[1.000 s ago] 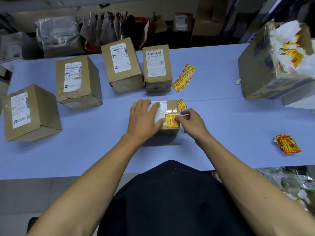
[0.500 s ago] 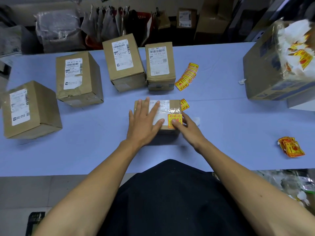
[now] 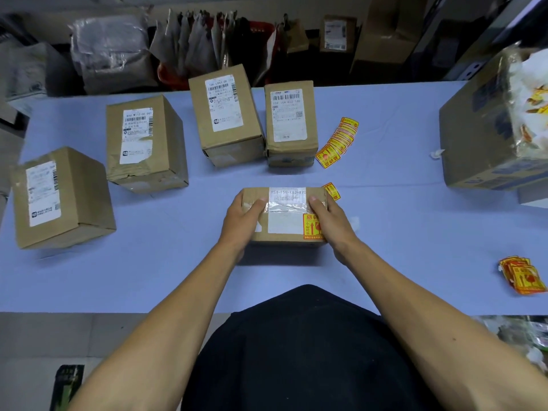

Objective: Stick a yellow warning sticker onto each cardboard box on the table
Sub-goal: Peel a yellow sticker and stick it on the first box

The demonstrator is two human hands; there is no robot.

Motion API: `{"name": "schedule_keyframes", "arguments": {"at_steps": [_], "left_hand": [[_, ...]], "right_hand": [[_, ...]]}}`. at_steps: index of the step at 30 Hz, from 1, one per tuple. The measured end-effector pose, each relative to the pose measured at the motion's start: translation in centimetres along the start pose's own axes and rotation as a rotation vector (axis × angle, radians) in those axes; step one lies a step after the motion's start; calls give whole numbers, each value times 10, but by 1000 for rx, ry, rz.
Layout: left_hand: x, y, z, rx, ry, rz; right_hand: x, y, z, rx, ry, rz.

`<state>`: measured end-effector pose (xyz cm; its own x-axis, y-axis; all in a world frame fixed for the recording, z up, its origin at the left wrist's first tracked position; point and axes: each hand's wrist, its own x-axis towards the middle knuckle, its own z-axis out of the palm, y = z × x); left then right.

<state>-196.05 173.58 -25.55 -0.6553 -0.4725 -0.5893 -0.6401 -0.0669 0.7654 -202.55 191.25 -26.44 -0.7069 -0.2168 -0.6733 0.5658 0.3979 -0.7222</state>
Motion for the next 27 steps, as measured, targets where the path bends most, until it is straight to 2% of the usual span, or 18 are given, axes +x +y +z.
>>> {"name": "schedule_keyframes", "arguments": {"at_steps": [6,13,20,27], "left_hand": [[3,36,19,-25,-52,93],[13,92,109,-51,-200,210],[42,125,194,60,-296,216],[67,132,245,119,-340,142]], "right_hand": [[-7,-24,-39,108,56,-101],[4,-47,-130,171,183,-151],[41,-41,-206,216,288,-99],[71,-25,-238,267,381,-35]]}}
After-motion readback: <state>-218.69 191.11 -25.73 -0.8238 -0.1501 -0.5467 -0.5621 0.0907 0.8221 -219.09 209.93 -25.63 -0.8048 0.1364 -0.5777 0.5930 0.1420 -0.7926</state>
